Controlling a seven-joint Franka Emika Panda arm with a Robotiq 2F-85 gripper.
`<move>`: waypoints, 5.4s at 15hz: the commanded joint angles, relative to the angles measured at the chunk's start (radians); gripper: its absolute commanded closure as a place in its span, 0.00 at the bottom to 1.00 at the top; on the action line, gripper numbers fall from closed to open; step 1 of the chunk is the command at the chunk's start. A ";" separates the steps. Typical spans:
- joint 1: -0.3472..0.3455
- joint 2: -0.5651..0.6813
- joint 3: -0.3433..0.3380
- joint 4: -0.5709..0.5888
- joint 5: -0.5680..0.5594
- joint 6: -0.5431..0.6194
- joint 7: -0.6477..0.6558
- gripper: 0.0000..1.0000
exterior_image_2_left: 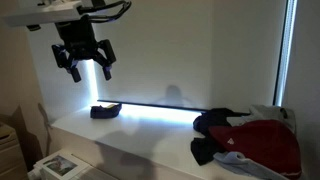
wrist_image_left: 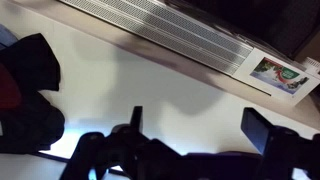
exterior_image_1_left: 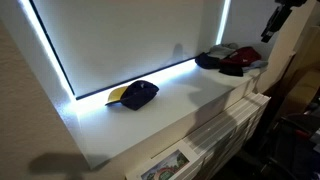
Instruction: Move the red cap to the left of the windowsill
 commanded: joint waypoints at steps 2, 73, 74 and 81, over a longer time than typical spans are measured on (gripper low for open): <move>-0.013 0.003 0.014 0.001 0.013 -0.002 -0.009 0.00; -0.243 1.263 -0.227 0.911 0.427 0.375 0.870 0.00; -0.237 1.279 -0.236 0.912 0.414 0.384 0.917 0.00; -0.270 1.367 -0.248 0.959 0.417 0.335 1.050 0.00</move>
